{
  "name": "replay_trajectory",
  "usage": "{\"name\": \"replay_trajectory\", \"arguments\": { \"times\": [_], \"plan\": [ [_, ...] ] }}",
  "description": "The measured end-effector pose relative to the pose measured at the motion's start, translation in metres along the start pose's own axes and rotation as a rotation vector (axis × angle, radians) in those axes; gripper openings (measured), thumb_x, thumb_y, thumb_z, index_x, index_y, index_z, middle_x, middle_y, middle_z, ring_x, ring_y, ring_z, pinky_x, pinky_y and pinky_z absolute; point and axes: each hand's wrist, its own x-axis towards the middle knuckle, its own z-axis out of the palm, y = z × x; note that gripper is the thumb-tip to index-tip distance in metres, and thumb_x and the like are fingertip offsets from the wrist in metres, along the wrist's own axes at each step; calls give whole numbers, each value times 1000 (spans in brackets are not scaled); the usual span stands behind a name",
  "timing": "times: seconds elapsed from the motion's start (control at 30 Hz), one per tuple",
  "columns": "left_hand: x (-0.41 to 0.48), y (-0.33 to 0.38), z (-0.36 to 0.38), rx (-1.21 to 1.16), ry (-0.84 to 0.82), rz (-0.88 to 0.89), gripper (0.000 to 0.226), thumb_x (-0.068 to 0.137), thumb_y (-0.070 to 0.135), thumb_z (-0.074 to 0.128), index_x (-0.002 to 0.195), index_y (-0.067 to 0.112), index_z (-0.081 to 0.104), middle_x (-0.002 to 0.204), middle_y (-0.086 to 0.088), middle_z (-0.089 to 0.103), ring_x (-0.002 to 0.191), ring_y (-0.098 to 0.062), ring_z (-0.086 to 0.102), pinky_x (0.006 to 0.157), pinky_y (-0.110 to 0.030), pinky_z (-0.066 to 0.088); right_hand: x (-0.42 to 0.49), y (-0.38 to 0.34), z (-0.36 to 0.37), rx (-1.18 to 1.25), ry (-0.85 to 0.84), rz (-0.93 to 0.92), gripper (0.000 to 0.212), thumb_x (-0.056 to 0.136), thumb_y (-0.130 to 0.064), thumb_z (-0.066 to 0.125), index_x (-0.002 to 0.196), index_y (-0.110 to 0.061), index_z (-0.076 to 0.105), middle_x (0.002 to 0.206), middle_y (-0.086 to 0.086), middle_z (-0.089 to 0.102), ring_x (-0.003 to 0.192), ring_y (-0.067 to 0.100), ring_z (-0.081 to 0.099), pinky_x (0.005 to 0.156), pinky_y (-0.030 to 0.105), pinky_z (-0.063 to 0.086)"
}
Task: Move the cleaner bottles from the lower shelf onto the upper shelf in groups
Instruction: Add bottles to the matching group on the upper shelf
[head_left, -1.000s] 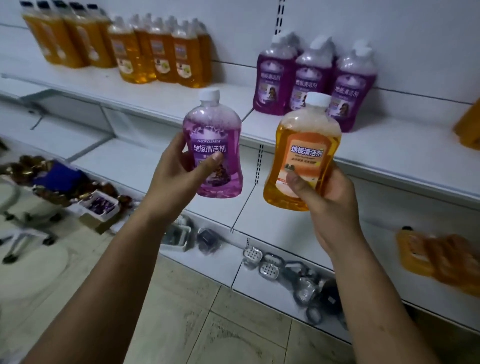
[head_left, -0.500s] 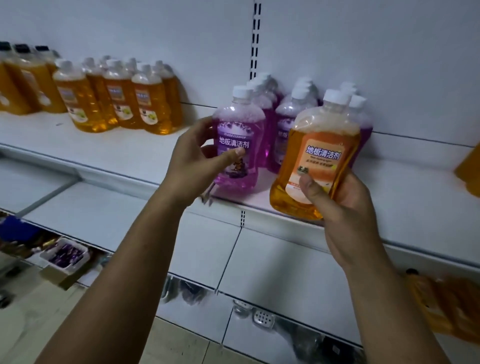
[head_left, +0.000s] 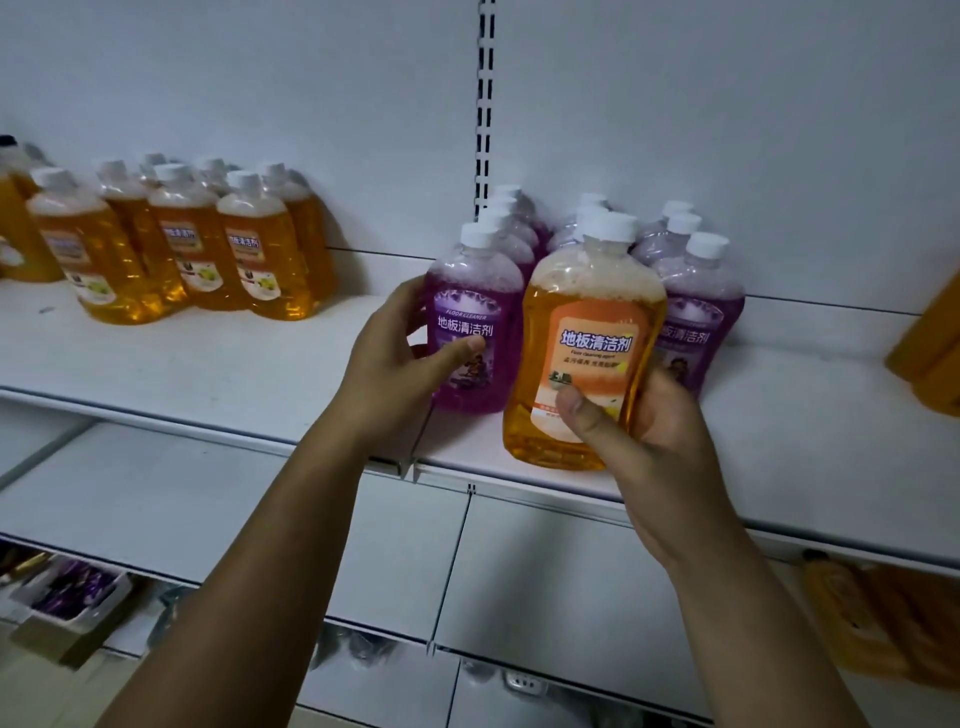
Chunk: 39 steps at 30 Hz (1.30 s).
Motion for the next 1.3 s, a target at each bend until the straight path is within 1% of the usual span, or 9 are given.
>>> {"name": "replay_trajectory", "arguments": {
  "times": [0.13, 0.23, 0.33, 0.4, 0.6, 0.8, 0.97, 1.17, 1.3],
  "plan": [
    [1, 1, 0, -10, -2, -13, 72, 87, 23, 84, 150, 21, 48, 135, 6, 67, 118, -5, 67, 91, -22, 59, -1, 0, 7, -17, 25, 11, 44, 75, -45, 80, 116, -32, 70, 115, -3, 79, 108, 18, 76, 93, 40, 59],
    [-1, 0, -4, -20, -17, -23, 75, 86, 23, 85, 151, 23, 47, 137, 7, 65, 119, -3, 66, 92, -27, 61, -1, 0, 11, -19, 34, 21, 46, 77, -41, 82, 119, -28, 70, 114, -3, 79, 108, 19, 76, 93, 42, 59],
    [-4, 4, -19, 36, -5, -24, 81, 86, 41, 83, 155, 29, 42, 146, 8, 59, 128, -5, 61, 99, -34, 58, -2, -3, 17, -3, 12, 26, 43, 77, -35, 78, 118, -24, 69, 112, -2, 80, 105, 18, 76, 91, 37, 61],
    [-8, 6, -36, 131, 52, -24, 82, 84, 52, 77, 155, 31, 41, 150, 9, 57, 132, -6, 58, 102, -34, 56, -2, -4, 22, -1, -18, 20, 45, 78, -35, 81, 120, -24, 69, 113, -1, 80, 106, 19, 76, 89, 35, 62],
    [-46, 12, -93, 462, 164, -20, 69, 87, 63, 64, 148, 32, 50, 146, 14, 58, 130, -6, 56, 102, -30, 49, 0, -2, 54, 69, -161, 24, 52, 72, -43, 81, 119, -24, 70, 111, 1, 80, 103, 22, 77, 86, 35, 63],
    [-91, 7, -140, 818, 193, -153, 71, 87, 74, 50, 148, 37, 47, 152, 8, 53, 139, -17, 49, 110, -50, 47, 10, 11, 104, 92, -302, 41, 43, 78, -40, 85, 118, -29, 71, 115, 1, 78, 107, 23, 76, 94, 51, 59],
    [-119, -6, -179, 1066, 209, -228, 70, 93, 77, 46, 152, 39, 42, 153, 10, 52, 143, -16, 44, 114, -48, 38, 23, 17, 147, 100, -383, 39, 44, 80, -39, 82, 119, -26, 68, 113, -1, 78, 106, 21, 76, 95, 53, 59],
    [-131, -29, -228, 1129, 222, -287, 70, 94, 78, 42, 152, 39, 41, 152, 8, 53, 143, -18, 45, 117, -49, 35, 50, 22, 206, 62, -356, 53, 50, 77, -43, 88, 119, -27, 68, 112, -6, 78, 103, 18, 77, 93, 50, 62],
    [-119, -57, -270, 1105, 214, -308, 68, 95, 77, 43, 152, 40, 41, 152, 6, 53, 144, -20, 45, 117, -52, 36, 75, 32, 251, -12, -268, 50, 59, 70, -50, 91, 119, -25, 69, 110, -11, 79, 102, 12, 76, 94, 47, 61]
  ]
}}
